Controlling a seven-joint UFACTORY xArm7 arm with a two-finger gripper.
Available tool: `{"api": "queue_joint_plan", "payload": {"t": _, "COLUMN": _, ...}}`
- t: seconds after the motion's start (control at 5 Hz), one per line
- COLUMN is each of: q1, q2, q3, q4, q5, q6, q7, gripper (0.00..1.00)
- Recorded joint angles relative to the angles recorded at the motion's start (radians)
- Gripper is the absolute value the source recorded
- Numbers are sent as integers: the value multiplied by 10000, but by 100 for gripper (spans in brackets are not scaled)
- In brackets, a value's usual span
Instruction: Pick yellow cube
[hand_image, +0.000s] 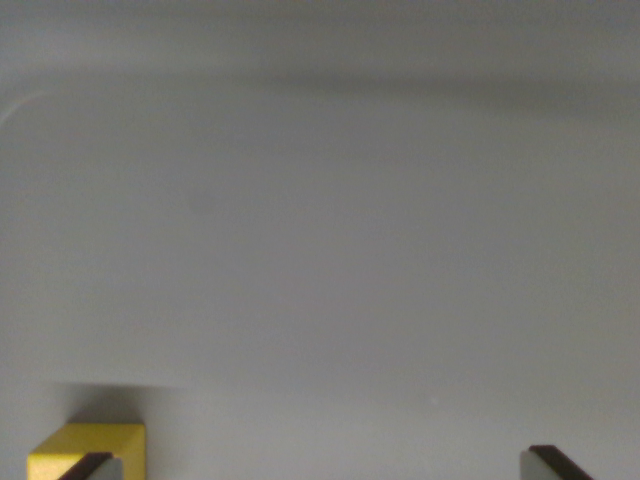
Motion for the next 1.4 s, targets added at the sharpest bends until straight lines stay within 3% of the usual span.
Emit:
{"api": "queue_joint_plan", "payload": {"t": 0.2, "q1": 128, "q2": 182, "q3": 110, "q4": -324, "q5": -30, "q6": -475, "q7": 224, "gripper": 0}}
{"api": "queue_joint_plan", "payload": {"t": 0.4, "q1": 128, "q2": 182, "q3": 110, "q4": -324, "q5": -30, "q6": -475, "q7": 224, "gripper": 0}}
{"api": "queue_joint_plan", "payload": {"t": 0.6, "q1": 250, "q2": 355, "q3": 214, "q4": -633, "q5": -58, "q6": -928, "q7": 437, "gripper": 0}}
{"api": "queue_joint_plan", "payload": {"t": 0.8, "q1": 250, "q2": 355, "q3": 214, "q4": -633, "q5": -58, "q6": -928, "q7": 437, "gripper": 0}}
{"api": "queue_joint_plan", "payload": {"t": 1.0, "q1": 378, "q2": 537, "q3": 323, "q4": -956, "q5": -88, "q6": -1401, "q7": 660, "gripper": 0}}
{"api": "queue_joint_plan", "payload": {"t": 1.2, "q1": 378, "q2": 537, "q3": 323, "q4": -956, "q5": -88, "q6": -1401, "q7": 660, "gripper": 0}}
{"api": "queue_joint_plan", "payload": {"t": 1.4, "q1": 505, "q2": 717, "q3": 432, "q4": -1276, "q5": -117, "q6": -1871, "q7": 882, "gripper": 0}}
